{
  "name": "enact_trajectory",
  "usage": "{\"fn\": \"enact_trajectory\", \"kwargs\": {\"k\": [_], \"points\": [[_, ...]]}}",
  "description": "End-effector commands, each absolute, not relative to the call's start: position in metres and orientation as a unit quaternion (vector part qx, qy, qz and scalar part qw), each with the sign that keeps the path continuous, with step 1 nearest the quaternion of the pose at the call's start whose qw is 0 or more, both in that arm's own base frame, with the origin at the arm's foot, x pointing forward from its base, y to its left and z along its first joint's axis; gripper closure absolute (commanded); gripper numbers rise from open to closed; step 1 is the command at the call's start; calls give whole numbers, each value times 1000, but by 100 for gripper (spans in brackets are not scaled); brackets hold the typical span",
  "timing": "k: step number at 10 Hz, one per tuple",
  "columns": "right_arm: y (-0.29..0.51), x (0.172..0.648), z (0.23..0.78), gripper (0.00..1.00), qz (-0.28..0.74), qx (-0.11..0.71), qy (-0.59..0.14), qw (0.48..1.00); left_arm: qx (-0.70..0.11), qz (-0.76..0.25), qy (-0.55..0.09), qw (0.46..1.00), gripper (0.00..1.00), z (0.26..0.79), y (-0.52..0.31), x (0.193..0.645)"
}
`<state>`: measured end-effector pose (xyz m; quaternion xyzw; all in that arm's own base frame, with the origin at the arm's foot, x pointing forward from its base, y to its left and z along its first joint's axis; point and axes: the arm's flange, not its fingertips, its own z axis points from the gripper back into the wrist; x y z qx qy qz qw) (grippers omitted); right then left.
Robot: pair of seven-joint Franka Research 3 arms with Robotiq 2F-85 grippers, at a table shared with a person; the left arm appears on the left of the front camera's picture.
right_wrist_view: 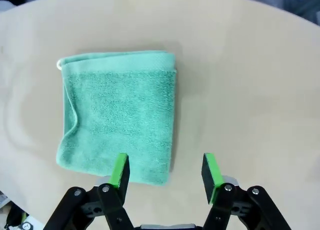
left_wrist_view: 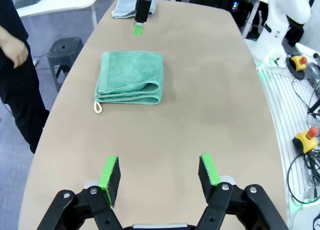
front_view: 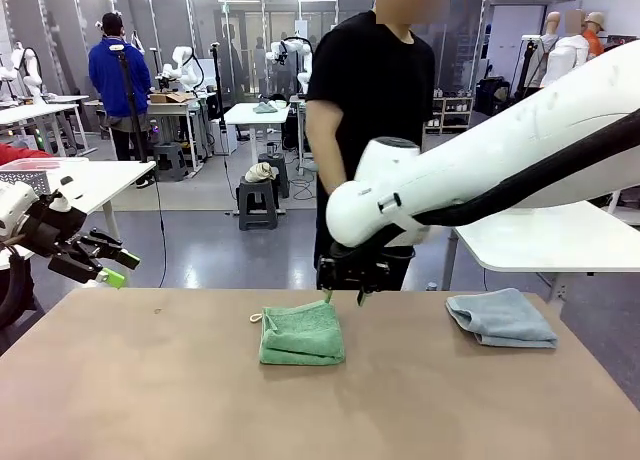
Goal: Fold the towels and place them in the basket.
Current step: When a person lays out a Towel with hook on the table, fold it in half twice, then stack the folded Towel with hook on the right side of the table.
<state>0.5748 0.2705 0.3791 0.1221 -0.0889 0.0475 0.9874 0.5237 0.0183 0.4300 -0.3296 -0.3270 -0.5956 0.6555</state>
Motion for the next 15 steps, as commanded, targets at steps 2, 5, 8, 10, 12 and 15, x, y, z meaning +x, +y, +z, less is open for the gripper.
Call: {"fn": "enact_trajectory", "kwargs": {"k": [2, 5, 8, 10, 12, 15], "points": [[248, 570, 378, 27, 39, 157, -71, 984, -328, -596, -327, 656, 20, 431, 19, 523], [249, 578, 376, 27, 35, 148, -74, 986, -328, -596, -327, 656, 20, 431, 19, 523], [249, 578, 376, 27, 35, 148, -74, 986, -328, -596, -327, 656, 20, 431, 19, 523], [249, 578, 376, 27, 35, 148, -74, 986, -328, -596, -327, 656, 20, 431, 19, 523], [249, 578, 376, 27, 35, 148, -74, 986, -328, -596, -327, 656, 20, 431, 19, 523], [249, 578, 376, 27, 35, 148, -74, 986, -328, -596, -327, 656, 20, 431, 19, 523]]}}
